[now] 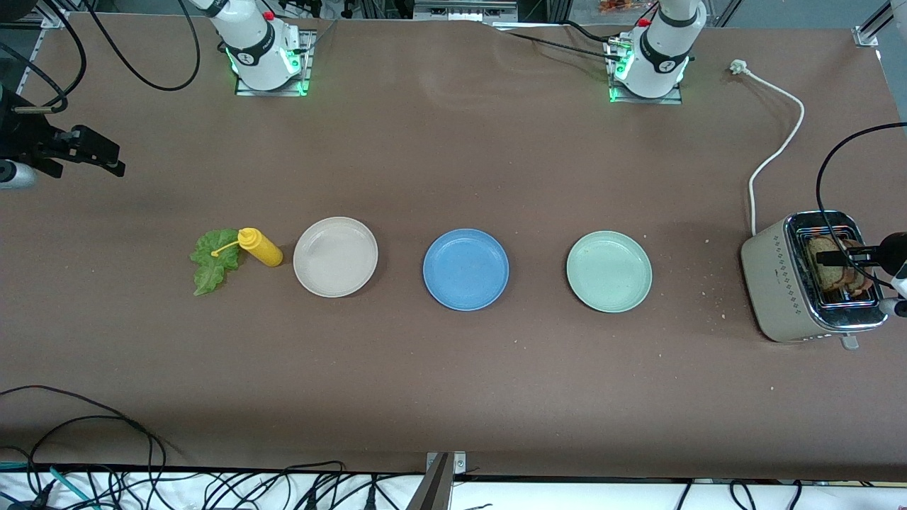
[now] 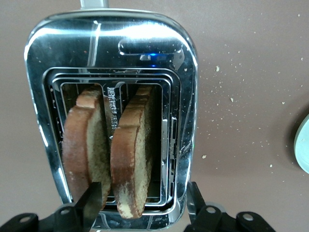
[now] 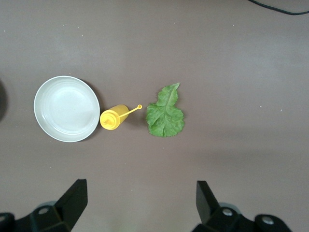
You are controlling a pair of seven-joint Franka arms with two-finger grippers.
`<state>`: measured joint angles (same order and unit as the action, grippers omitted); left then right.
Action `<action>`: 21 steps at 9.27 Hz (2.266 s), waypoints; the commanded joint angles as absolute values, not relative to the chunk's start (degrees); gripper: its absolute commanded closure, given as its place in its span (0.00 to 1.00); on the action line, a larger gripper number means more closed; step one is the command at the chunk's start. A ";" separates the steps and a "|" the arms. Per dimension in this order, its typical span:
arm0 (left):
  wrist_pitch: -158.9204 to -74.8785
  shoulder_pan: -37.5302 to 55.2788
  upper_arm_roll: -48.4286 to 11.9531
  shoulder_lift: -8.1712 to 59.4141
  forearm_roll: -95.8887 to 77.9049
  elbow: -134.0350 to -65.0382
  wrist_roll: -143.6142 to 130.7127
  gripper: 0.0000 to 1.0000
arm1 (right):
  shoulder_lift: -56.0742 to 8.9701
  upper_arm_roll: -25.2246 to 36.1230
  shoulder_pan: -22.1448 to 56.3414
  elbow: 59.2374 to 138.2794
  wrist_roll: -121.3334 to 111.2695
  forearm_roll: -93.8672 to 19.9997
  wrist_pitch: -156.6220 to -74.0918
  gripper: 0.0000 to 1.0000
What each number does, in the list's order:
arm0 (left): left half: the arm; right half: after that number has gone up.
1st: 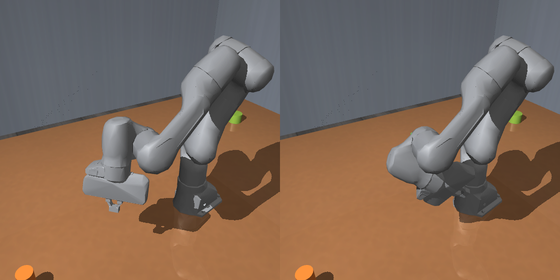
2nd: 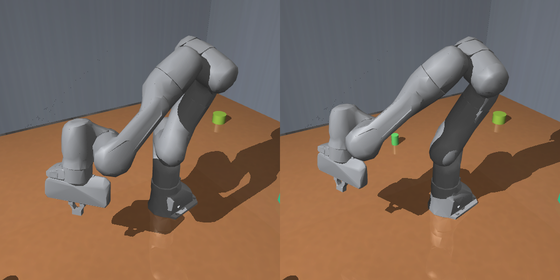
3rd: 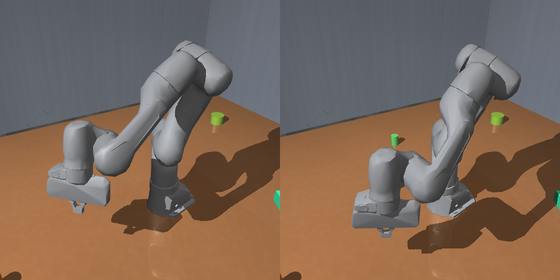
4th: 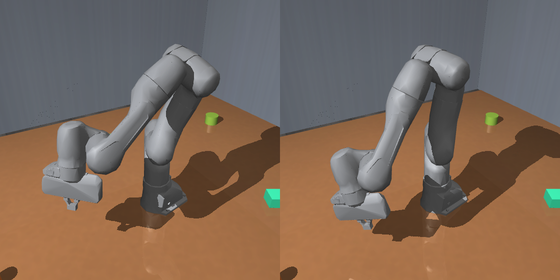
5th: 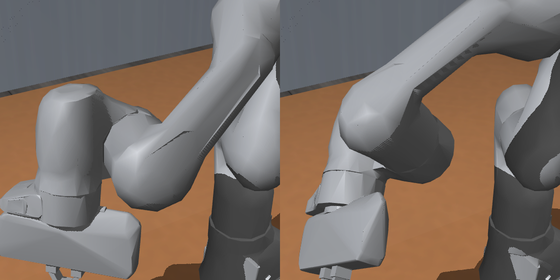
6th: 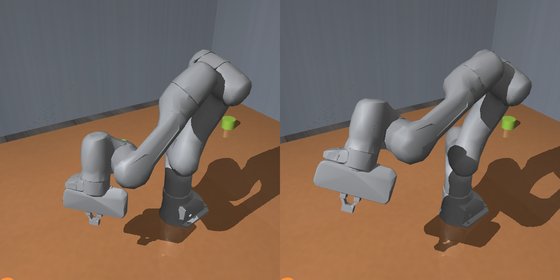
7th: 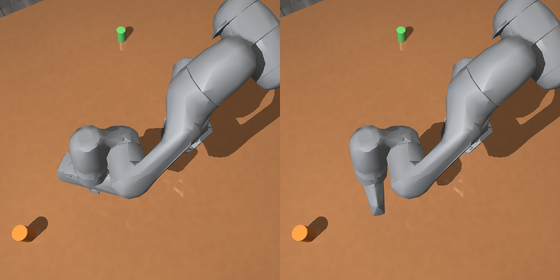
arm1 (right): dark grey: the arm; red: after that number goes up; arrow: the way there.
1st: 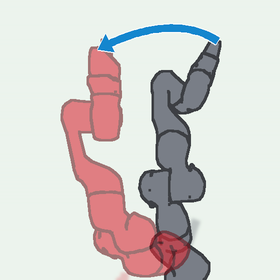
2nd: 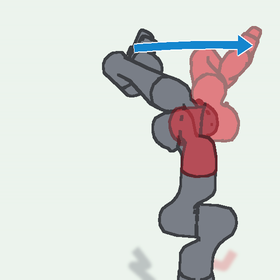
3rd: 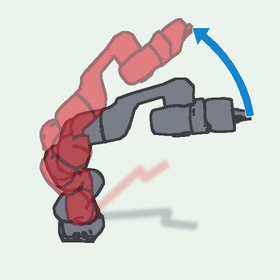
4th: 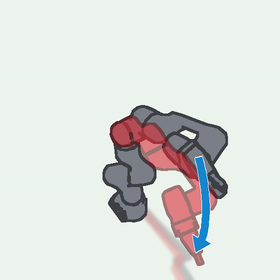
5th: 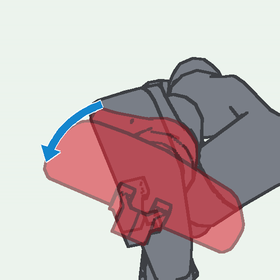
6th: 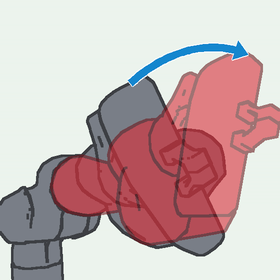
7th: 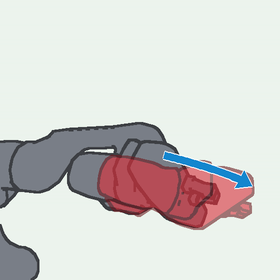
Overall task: Make sandwich in blue plate with both arms
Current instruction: 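Grasp the bread slice with the left gripper and lift it out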
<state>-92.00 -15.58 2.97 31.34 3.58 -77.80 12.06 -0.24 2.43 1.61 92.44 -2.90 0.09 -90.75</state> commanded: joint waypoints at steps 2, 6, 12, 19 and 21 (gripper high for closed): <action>-92.46 -15.73 2.55 33.39 5.45 -77.43 13.18 0.25 | 0.09 2.46 1.58 91.76 -2.46 0.44 -89.91 0.00; -92.37 -15.91 2.55 33.49 5.36 -77.26 13.18 0.76 | 0.09 2.37 1.67 91.76 -2.46 0.53 -90.00 0.00; -91.15 -16.00 2.55 30.69 5.36 -76.20 13.71 1.00 | 0.09 2.46 1.58 91.76 -2.46 0.44 -89.91 0.00; -85.62 -15.74 1.59 19.78 4.13 -76.20 12.32 1.00 | 0.09 2.55 1.58 91.76 -2.46 0.53 -89.91 0.00; -84.73 -15.29 1.41 19.34 -6.00 -76.20 1.38 1.00 | 0.09 2.46 1.58 91.76 -2.46 0.53 -89.91 0.00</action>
